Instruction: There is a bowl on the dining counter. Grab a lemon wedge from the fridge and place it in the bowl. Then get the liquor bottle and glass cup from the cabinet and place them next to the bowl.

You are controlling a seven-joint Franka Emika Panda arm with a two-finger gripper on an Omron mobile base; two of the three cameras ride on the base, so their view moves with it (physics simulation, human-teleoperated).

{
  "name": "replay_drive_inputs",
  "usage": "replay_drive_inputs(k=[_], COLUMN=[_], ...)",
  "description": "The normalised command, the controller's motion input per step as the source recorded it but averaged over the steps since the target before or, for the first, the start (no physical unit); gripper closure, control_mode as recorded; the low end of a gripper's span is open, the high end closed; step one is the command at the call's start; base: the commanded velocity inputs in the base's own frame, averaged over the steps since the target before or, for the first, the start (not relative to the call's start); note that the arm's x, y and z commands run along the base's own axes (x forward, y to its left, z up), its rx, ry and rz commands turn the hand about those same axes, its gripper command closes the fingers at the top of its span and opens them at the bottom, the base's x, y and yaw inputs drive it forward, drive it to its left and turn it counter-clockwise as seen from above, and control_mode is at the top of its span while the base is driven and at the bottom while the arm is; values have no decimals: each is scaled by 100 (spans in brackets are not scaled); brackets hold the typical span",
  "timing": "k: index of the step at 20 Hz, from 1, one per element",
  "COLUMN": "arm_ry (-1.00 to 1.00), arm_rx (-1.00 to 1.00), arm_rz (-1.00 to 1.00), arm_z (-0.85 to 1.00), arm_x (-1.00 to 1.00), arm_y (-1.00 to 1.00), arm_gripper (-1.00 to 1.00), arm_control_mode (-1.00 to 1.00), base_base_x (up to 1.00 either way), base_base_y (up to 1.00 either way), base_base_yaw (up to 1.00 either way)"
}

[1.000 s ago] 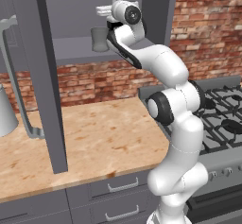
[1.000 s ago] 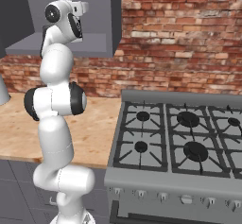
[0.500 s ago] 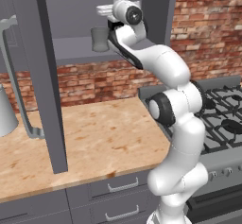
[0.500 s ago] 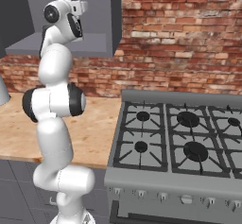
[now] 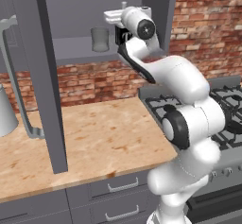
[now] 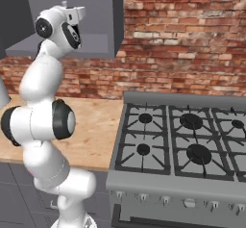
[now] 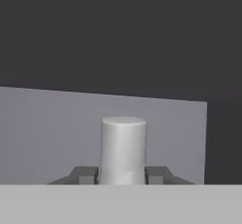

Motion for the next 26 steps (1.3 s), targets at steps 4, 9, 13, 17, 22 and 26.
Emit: replay_drive_inputs(k=[4,9,13,17,22,26], arm_ry=[-1,0,0,0,0,6], arm_rx=[0,1,0,1,4,8], arm_rz=[0,0,0,0,0,0], arm_z=[0,7,7,5,0,0], arm_x=[-100,-98,-78,-74,-97,-95], arm_y=[-14,-23,-36,-41,-41,-28], arm_gripper=[100,100,100,100,100,100], arm_control_mode=[-100,-100,-100,-100,-100,-100], base_base_x=[0,0,0,0,0,0], base_base_y=[0,0,0,0,0,0], base_base_yaw=[0,0,0,0,0,0])
